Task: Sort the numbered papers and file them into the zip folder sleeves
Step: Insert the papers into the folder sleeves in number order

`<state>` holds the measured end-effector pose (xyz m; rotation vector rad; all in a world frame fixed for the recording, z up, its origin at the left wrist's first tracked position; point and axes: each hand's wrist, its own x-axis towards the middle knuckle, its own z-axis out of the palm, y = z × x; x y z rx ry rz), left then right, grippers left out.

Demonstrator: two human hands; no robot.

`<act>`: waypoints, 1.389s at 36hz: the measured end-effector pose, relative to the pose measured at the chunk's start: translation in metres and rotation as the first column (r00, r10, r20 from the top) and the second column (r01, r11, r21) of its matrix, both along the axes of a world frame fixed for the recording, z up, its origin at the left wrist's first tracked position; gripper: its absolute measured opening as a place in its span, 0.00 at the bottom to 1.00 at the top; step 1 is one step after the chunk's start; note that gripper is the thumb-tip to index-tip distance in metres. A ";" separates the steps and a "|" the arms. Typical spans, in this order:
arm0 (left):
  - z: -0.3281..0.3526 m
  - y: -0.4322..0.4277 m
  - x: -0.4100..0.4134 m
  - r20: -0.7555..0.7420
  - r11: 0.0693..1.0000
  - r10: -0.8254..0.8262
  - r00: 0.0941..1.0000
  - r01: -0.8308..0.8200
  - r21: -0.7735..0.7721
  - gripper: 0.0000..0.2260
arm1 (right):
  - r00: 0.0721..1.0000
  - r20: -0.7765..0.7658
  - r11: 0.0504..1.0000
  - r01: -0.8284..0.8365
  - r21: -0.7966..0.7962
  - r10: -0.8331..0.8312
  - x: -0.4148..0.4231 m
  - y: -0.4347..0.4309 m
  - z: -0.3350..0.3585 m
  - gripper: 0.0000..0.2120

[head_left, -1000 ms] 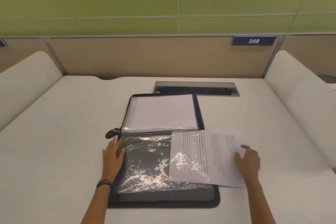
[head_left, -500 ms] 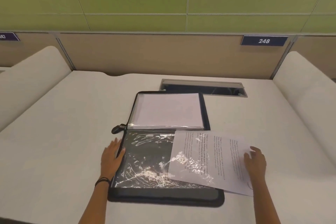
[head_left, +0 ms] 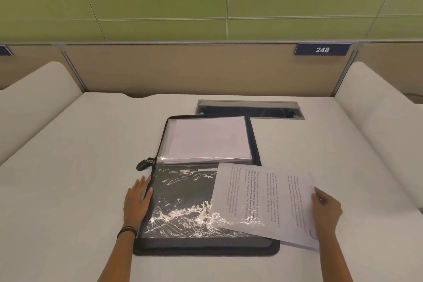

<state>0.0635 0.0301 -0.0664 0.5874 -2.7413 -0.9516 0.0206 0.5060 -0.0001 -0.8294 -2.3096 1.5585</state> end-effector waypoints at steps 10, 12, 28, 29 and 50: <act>0.007 0.002 -0.001 0.063 0.996 -0.063 0.996 0.066 -0.054 0.22 | 1.000 -0.012 1.000 -0.019 0.023 0.019 -0.007 0.007 0.012 0.13; 0.008 0.003 0.001 0.062 0.997 -0.058 0.996 0.061 -0.046 0.22 | 0.999 -0.016 0.999 -0.032 0.033 0.033 -0.009 0.007 0.015 0.14; 0.006 0.001 0.002 -0.019 0.997 -0.037 0.999 0.038 0.065 0.19 | 0.963 0.013 0.955 -0.270 0.121 0.270 -0.031 -0.039 0.012 0.10; 0.006 0.001 0.002 -0.028 0.997 -0.038 0.999 0.040 0.072 0.19 | 0.959 0.016 0.951 -0.282 0.123 0.283 -0.033 -0.043 0.009 0.10; 0.006 0.001 0.001 -0.091 0.987 0.024 0.996 -0.009 0.162 0.16 | 0.869 0.029 0.869 -0.494 0.003 0.494 -0.035 -0.102 -0.013 0.05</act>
